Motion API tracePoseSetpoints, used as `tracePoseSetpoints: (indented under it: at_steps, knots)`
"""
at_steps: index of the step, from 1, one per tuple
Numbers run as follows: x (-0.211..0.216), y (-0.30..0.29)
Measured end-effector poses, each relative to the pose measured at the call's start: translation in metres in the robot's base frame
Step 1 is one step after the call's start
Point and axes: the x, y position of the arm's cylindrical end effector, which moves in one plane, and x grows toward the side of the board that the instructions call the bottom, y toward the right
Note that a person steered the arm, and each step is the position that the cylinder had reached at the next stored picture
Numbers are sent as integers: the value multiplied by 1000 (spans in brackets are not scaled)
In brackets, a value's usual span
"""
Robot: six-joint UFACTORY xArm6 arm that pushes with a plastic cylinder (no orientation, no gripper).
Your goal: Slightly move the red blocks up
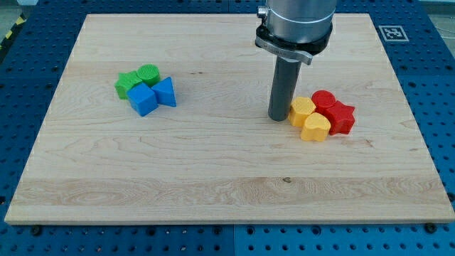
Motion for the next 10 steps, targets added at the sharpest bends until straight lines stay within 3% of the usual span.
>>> tracePoseSetpoints:
  at_steps: [3,5,7,10]
  knots:
    - [53,-16]
    - [89,50]
    - [89,109]
    - [59,109]
